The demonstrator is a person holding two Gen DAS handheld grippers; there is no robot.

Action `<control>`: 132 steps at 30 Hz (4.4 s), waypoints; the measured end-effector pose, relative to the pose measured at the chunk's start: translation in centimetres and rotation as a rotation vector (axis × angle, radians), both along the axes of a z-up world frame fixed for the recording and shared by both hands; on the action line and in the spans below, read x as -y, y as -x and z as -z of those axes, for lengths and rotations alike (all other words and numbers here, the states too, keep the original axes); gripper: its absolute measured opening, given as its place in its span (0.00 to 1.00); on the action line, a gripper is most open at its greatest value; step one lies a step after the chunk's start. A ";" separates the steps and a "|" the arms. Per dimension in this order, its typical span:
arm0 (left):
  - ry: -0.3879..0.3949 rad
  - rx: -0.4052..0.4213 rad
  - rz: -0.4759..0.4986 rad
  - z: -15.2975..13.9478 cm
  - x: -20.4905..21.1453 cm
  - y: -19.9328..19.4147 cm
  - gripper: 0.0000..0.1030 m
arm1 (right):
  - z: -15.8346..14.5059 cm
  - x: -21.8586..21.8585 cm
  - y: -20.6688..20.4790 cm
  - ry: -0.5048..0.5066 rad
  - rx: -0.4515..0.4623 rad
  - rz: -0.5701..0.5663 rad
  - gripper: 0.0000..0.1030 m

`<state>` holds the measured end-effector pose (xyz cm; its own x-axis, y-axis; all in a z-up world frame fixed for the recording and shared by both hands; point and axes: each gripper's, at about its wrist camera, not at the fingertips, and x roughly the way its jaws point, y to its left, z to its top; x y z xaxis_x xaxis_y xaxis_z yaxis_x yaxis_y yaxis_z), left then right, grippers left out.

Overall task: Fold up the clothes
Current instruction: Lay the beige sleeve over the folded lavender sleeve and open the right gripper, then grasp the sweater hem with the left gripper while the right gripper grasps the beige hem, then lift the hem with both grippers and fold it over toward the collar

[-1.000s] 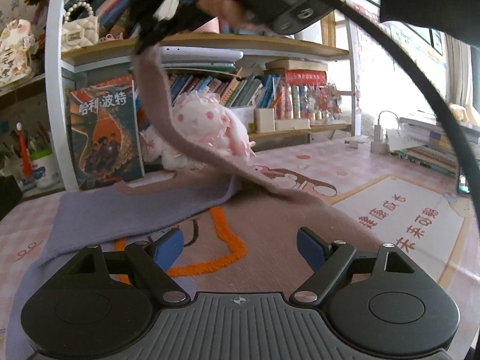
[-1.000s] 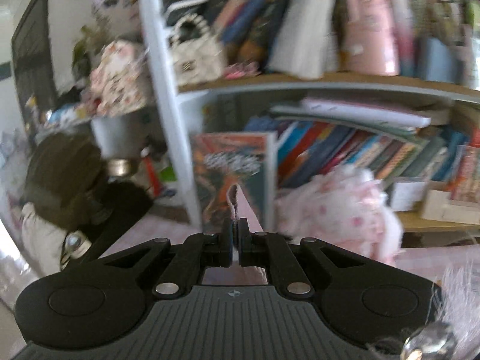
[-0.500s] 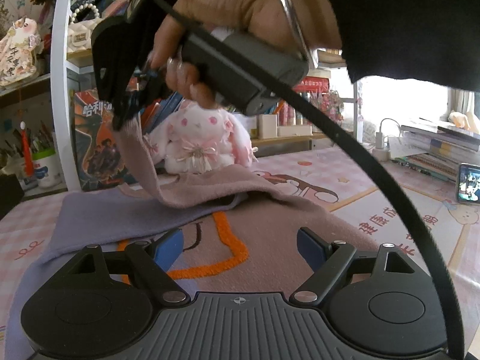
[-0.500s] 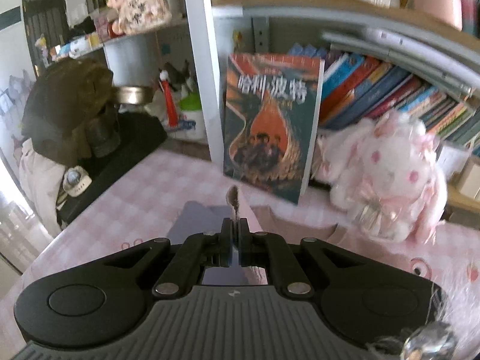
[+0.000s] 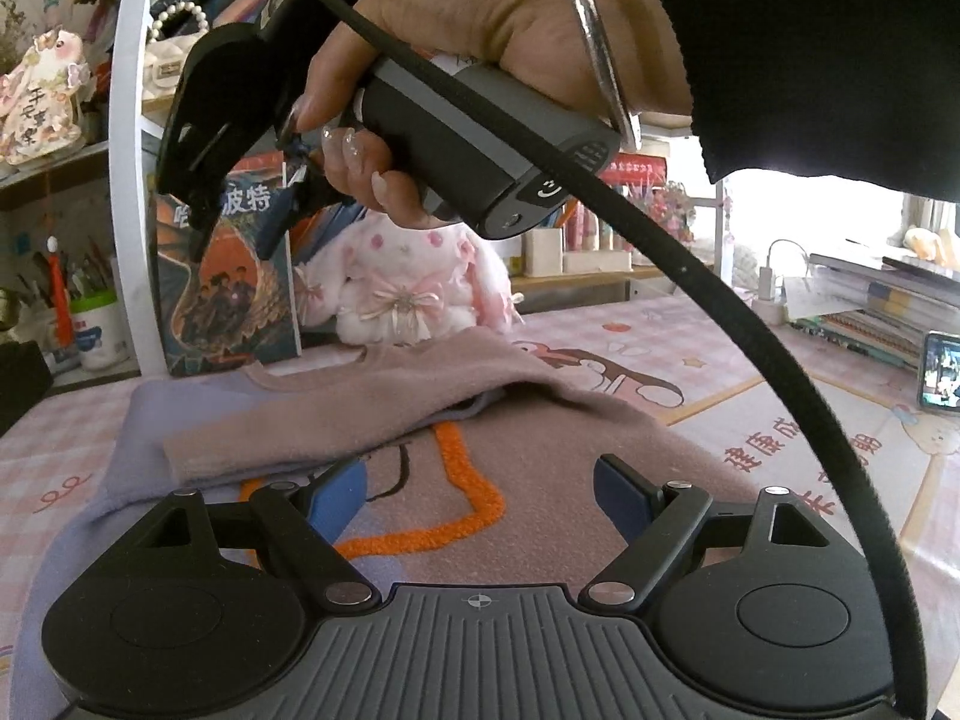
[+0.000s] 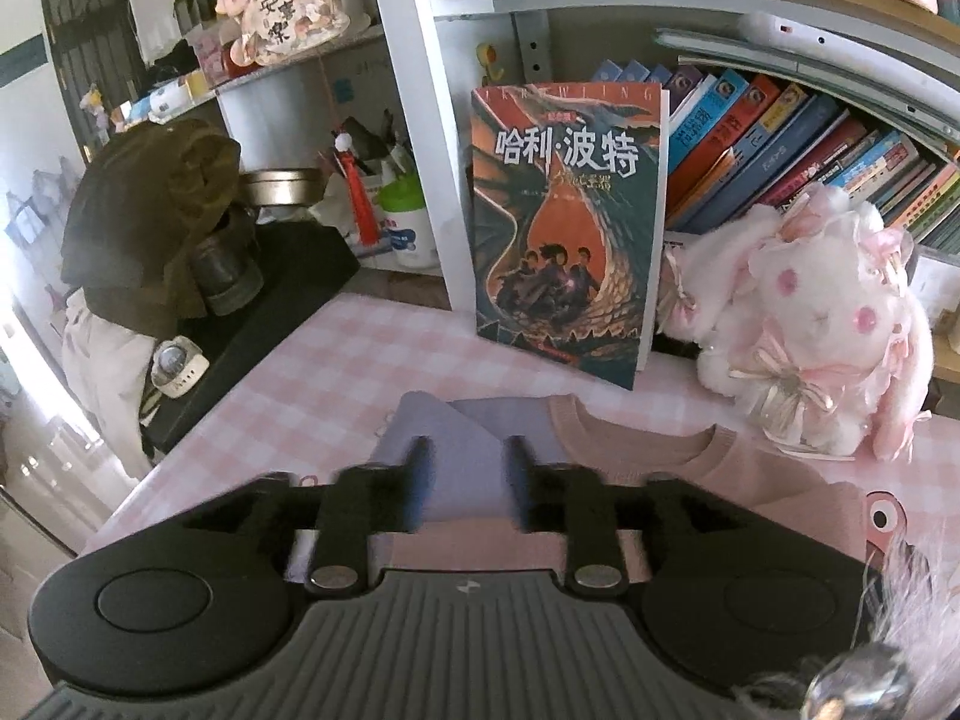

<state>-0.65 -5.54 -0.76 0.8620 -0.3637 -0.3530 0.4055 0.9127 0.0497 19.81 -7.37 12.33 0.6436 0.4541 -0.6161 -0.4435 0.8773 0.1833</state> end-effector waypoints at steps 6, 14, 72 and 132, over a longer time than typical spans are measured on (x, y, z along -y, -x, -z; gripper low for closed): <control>-0.006 0.003 -0.010 0.0 0.0 -0.1 0.83 | -0.3 0.7 0.8 0.009 0.001 0.005 0.41; -0.014 0.015 -0.039 -0.1 -0.1 0.1 0.83 | -1.4 3.9 4.6 0.005 0.028 0.033 0.49; 0.147 -0.237 -0.397 1.1 -16.1 9.1 0.65 | 12.2 18.9 28.8 -0.003 -0.037 0.289 0.51; 0.510 -0.389 -0.286 2.4 -19.1 6.6 0.15 | 13.4 20.3 27.1 -0.298 -0.142 0.323 0.17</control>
<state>-7.22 13.55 -3.18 0.7942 -0.3435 -0.5013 0.0472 0.8573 -0.5127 -7.24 -27.66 -1.07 0.6998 0.4150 -0.5814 -0.1079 0.8660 0.4882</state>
